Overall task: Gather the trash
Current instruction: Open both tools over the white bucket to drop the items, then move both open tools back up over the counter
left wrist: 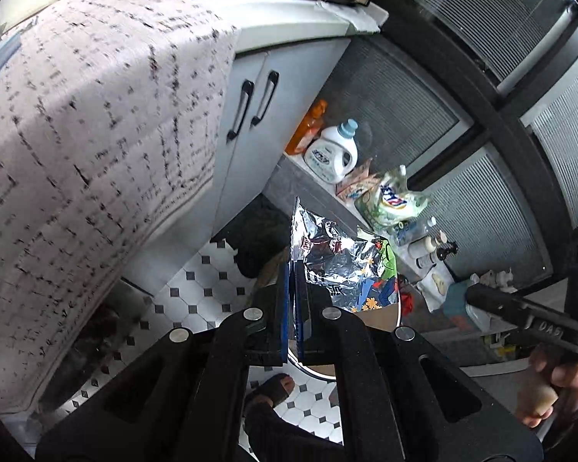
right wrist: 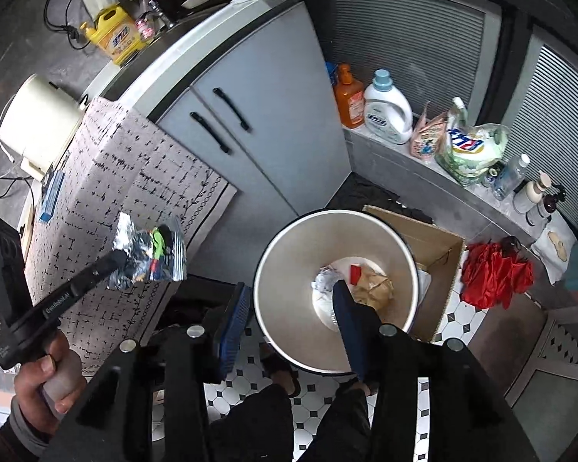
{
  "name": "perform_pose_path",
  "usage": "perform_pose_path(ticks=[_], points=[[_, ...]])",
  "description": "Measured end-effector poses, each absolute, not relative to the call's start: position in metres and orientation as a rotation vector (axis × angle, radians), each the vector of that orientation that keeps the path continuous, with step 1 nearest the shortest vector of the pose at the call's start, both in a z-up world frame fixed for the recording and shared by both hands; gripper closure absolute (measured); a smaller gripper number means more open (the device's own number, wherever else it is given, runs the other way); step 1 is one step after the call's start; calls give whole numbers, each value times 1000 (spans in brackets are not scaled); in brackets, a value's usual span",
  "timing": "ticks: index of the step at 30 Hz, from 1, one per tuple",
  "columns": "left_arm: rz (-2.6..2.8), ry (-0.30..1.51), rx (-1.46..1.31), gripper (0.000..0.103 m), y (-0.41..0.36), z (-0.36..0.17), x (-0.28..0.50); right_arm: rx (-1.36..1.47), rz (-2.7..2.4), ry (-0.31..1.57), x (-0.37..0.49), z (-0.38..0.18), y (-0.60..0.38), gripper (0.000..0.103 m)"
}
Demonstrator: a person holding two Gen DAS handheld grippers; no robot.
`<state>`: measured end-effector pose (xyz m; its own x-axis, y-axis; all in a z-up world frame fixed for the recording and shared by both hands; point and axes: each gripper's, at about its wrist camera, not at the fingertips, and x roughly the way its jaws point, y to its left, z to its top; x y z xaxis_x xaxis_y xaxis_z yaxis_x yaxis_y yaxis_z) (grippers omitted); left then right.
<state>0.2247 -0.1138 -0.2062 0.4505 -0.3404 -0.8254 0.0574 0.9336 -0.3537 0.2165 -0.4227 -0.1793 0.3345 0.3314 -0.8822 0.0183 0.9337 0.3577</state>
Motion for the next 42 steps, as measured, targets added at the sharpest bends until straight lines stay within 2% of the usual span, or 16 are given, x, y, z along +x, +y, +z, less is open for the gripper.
perform_pose_path(ticks=[10, 12, 13, 14, 15, 18, 20, 26, 32, 42], points=[[-365, 1146, -271, 97, -174, -226, 238, 362, 101, 1177, 200, -166, -480, 57], [-404, 1168, -253, 81, -189, -229, 242, 373, 80, 1169, 197, -164, -490, 57], [-413, 1166, -243, 58, -194, -229, 242, 377, 71, 1166, 196, -163, -493, 57], [-419, 1156, -242, 42, -197, -228, 243, 379, 60, 1164, 195, -162, -496, 57], [-425, 1145, -241, 40, -199, -226, 243, 382, 52, 1161, 194, -162, -499, 57], [-436, 1144, -236, 39, -200, -222, 247, 391, 40, 1158, 193, -162, -503, 57], [-421, 1130, -231, 33, -194, -217, 250, 393, 44, 1157, 195, -161, -499, 57], [-354, 1069, -254, 21, -154, -194, 256, 381, 89, 1128, 210, -150, -470, 42], [-268, 1008, -272, 19, -99, -165, 259, 351, 152, 1073, 229, -131, -424, 28], [-118, 891, -333, 18, 10, -124, 249, 299, 254, 1013, 260, -97, -337, 15]])
